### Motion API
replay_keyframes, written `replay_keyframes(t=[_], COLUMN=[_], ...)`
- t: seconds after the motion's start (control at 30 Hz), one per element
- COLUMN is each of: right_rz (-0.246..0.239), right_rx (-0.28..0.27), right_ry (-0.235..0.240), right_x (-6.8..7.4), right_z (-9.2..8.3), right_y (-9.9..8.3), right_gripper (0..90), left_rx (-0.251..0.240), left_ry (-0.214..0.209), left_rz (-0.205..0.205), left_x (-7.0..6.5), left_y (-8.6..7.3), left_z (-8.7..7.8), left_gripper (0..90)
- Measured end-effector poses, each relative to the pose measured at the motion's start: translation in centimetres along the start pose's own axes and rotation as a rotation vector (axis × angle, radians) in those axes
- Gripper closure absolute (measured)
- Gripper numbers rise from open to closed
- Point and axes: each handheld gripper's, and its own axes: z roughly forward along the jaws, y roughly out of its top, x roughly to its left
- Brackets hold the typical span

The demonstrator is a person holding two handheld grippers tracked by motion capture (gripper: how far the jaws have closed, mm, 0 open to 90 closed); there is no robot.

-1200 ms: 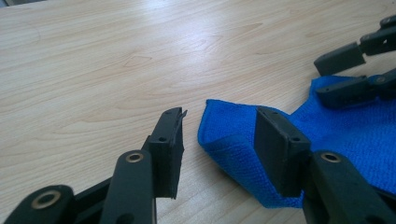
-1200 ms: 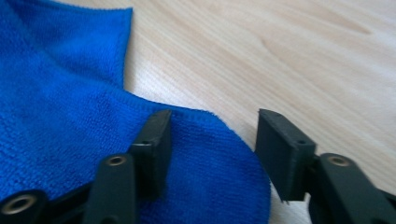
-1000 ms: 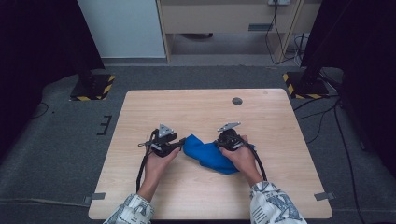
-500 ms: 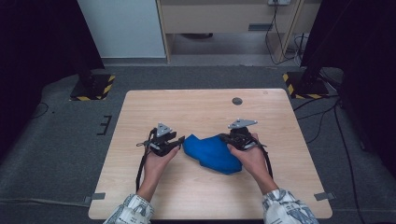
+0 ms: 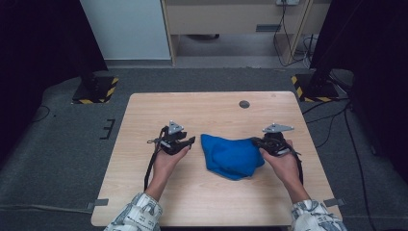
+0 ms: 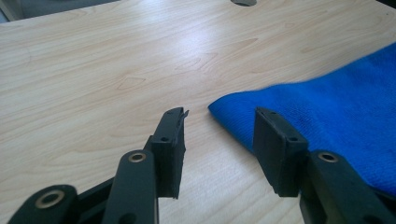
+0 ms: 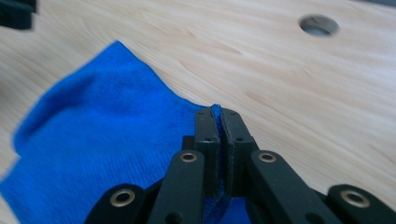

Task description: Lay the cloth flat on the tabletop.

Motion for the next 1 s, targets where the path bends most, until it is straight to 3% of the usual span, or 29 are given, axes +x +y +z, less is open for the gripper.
replay_keyframes(t=[0.27,0.43,0.57,0.73,0.87,0.93,1.0], right_rz=[0.049,0.039,0.030,0.029,0.028,0.029,0.032], right_rx=[0.053,0.075,0.077,0.082,0.079,0.078,0.077], right_ry=[-0.031,-0.028,-0.025,-0.021,-0.017,-0.018,-0.019], right_x=[-2.5,-2.5,-2.5,-2.5,-2.3,-2.3,-2.4], right_z=[0.3,0.6,0.6,0.7,0.8,0.9,0.9], right_y=[-2.3,-3.0,-3.1,-3.1,-3.1,-3.1,-3.1], right_gripper=[87.0,87.0,87.0,87.0,86.9,87.0,86.9], left_rx=[0.046,0.061,0.091,0.093,0.088,0.097,0.111], left_ry=[-0.023,-0.065,-0.032,-0.031,-0.061,-0.068,-0.046], left_rz=[0.041,0.014,0.031,0.003,-0.022,-0.009,0.015], left_x=[-1.2,-1.5,-1.1,-0.5,-0.4,-0.6,-0.6], left_y=[1.3,2.1,2.2,1.9,1.8,1.8,1.8], left_z=[3.3,5.9,7.4,8.5,9.1,9.4,9.8], left_gripper=[53.0,52.7,54.5,58.2,58.9,58.7,58.7])
